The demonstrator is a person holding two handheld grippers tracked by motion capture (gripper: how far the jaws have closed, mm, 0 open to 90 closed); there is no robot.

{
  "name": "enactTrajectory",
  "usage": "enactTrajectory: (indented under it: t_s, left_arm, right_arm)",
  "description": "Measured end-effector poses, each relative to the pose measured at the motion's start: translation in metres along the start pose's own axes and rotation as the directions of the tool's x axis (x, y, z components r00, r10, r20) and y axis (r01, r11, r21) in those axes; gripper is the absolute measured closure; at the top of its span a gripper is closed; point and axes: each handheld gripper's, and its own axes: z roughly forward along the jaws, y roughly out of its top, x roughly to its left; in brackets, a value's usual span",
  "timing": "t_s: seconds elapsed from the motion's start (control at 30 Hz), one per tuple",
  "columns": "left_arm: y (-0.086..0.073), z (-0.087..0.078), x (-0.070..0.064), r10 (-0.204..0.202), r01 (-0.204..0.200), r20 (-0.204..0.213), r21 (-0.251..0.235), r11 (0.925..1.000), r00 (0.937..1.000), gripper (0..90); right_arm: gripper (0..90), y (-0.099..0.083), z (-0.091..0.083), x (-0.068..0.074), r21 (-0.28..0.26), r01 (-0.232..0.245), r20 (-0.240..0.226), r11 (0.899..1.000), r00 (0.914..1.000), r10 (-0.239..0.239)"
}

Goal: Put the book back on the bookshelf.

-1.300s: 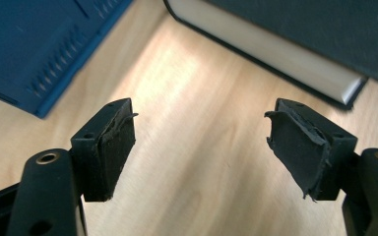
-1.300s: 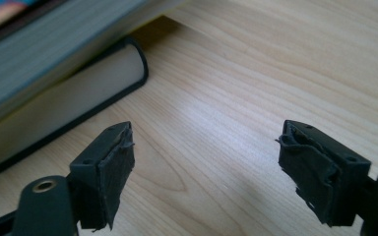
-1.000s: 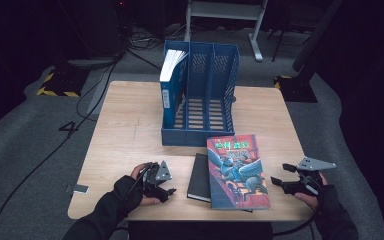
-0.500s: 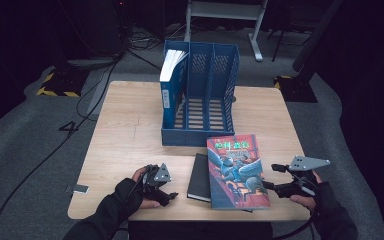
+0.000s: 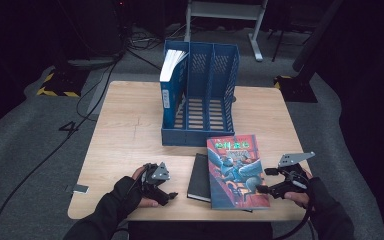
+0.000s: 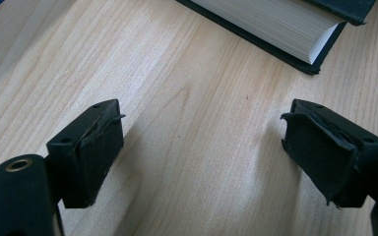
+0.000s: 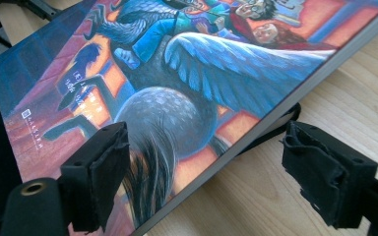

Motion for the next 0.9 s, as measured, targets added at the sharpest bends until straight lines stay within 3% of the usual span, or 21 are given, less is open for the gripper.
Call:
enactTrajectory:
  t_s: [0.1,0.17,0.37,0.57,0.9]
  left_arm:
    - [0.000,0.001,0.001,0.008,-0.008,0.006,-0.006,1.0000,0.9999,14.3]
    - [0.000,0.001,0.002,0.012,-0.012,0.008,-0.007,0.9999,0.9999,13.9]
    - [0.000,0.002,0.003,0.014,-0.014,0.015,-0.013,0.9998,0.9998,12.6]
    - [0.000,0.003,0.004,0.024,-0.024,0.014,-0.010,0.9997,0.9996,12.2]
    - [0.001,0.003,0.004,0.021,-0.021,0.016,-0.006,0.9998,0.9997,12.0]
  right_arm:
    - [18.4,0.004,0.004,-0.001,0.021,0.003,-0.031,1.000,0.9995,-0.002]
    - [17.6,0.005,0.005,0.000,0.023,0.013,-0.029,1.000,0.9995,-0.012]
    - [18.4,0.007,0.004,0.003,0.035,0.017,-0.009,0.999,0.9998,-0.016]
    - [25.5,0.009,-0.001,0.006,0.013,0.043,0.031,0.999,0.9986,-0.043]
    - [26.9,0.012,-0.001,0.003,-0.010,0.070,0.049,0.997,0.9964,-0.069]
